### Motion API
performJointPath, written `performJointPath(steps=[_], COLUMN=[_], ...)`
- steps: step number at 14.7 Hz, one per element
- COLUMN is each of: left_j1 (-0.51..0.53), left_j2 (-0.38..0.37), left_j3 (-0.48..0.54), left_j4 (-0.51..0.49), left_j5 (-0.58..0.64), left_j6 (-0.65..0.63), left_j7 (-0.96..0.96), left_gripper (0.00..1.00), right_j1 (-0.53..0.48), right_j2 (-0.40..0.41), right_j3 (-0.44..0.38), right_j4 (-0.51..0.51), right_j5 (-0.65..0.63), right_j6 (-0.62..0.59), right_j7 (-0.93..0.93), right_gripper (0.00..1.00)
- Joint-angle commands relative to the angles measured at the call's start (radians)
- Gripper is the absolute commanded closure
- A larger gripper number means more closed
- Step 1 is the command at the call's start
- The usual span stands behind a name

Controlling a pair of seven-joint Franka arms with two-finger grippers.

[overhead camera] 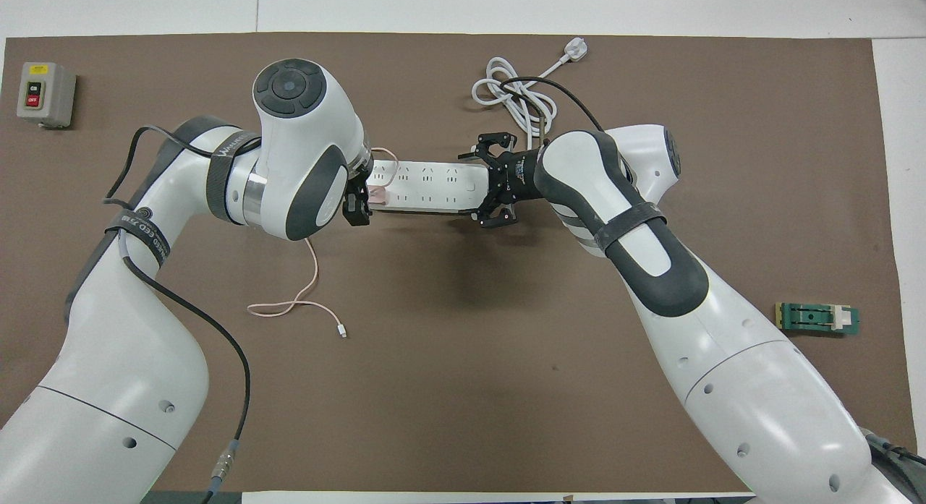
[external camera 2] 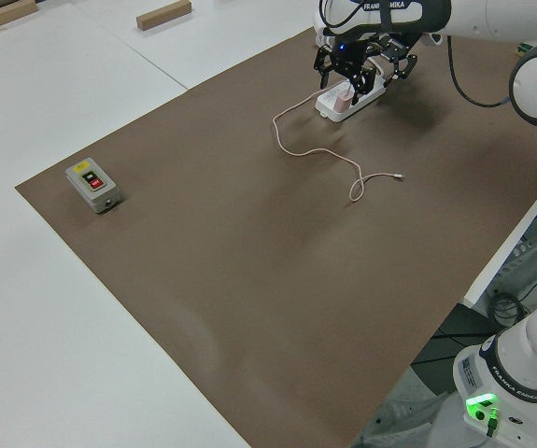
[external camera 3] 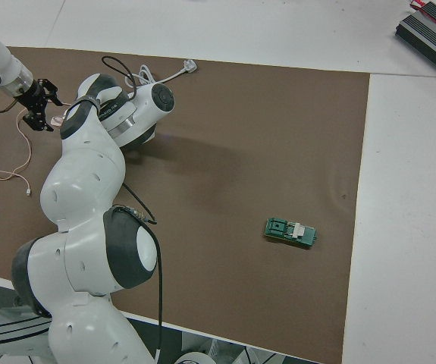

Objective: Unplug charger and place it aside

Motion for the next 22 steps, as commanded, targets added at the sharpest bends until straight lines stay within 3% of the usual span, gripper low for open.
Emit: performJointPath(steps=[1,10,12,15,18,20,22], left_j1=[-0.015,-0.060,-0.060,-0.051,-0.049,-0.048,-0.046], left_j2=[-0.041,-0.061,-0.068,-0.068,-0.077,-0.076,-0.074], left_j3=[0.014,0.014,0.014,0.014,0.014,0.014,0.014], left_j4=[-0.059,-0.110,-0.128,-0.135,-0.158,-0.155,-0.152], left_j5=[0.015,0.015,0.018,0.049,0.050,0.071,0.079], left_j6=[0.037,0.080,0.088,0.090,0.114,0.120,0.143], left_j7=[-0.026,-0.089,-0.087,-0.086,-0.080,-0.078,-0.077], left_gripper=[0.02,0.07,0.13,0.16,0.28,0.46,0.71], right_j1=[-0.006,-0.003,-0.004,0.002,-0.001,-0.007,-0.009], right_j2=[0.026,0.056,0.056,0.056,0.056,0.056,0.056], right_j3=[-0.002,-0.002,-0.002,-0.002,-0.002,-0.002,-0.002], right_j4=[0.019,0.019,0.019,0.017,0.017,0.019,0.019], right_j5=[0.028,0.024,0.024,0.019,0.019,0.021,0.021], right_j6=[0.007,0.016,0.014,0.022,0.019,0.011,0.008], right_j7=[-0.049,-0.077,-0.080,-0.085,-0.085,-0.085,-0.085], right_gripper=[0.00,0.00,1.00,1.00,1.00,1.00,1.00])
